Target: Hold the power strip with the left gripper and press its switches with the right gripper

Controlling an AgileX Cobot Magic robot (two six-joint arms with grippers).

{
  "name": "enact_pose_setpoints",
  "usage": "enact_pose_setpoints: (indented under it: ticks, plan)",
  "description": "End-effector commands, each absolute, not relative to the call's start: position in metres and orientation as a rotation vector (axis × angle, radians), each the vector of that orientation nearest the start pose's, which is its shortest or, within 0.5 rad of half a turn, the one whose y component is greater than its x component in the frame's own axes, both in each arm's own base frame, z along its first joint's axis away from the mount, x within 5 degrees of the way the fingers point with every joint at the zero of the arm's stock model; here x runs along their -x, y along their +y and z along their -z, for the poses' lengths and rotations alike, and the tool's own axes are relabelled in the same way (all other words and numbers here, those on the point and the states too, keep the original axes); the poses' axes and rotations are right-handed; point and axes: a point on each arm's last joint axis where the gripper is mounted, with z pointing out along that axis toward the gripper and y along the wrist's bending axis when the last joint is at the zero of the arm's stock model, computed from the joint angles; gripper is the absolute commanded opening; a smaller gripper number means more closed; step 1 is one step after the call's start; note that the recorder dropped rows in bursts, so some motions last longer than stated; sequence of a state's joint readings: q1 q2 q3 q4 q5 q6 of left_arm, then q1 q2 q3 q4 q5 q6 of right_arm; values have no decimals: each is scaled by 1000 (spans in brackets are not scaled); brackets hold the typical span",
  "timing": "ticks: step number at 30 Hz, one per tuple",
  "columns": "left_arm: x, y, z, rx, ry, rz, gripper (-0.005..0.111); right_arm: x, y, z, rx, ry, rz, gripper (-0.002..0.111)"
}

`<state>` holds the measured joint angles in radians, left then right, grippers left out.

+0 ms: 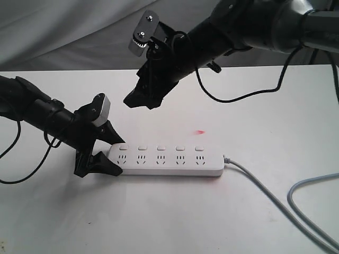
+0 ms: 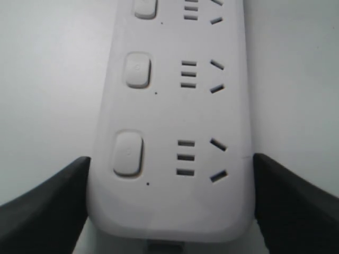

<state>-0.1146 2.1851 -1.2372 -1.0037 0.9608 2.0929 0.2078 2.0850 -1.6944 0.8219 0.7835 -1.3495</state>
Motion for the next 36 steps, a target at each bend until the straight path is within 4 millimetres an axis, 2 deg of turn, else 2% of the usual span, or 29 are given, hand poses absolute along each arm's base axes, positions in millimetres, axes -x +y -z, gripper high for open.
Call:
enact_pose_setpoints:
  ticks: [1, 4, 9, 18, 28, 36]
  plan:
    - [-369, -107, -88, -1731, 1868, 768, 39, -453, 148, -214, 1253, 2016, -409, 73]
    - [-369, -107, -88, -1731, 1868, 768, 39, -455, 152, -197, 1268, 2040, -418, 73]
    - [-369, -107, -88, -1731, 1868, 768, 39, -457, 160, -183, 1289, 2039, -403, 73]
    - [-369, -107, -88, -1731, 1868, 768, 39, -460, 176, -166, 1324, 1999, -333, 73]
    - [-369, -107, -88, -1731, 1868, 768, 39, -463, 178, -144, 1325, 2030, -332, 73]
    - [-369, -107, -88, -1731, 1868, 768, 39, -460, 188, -140, 1324, 2025, -341, 73]
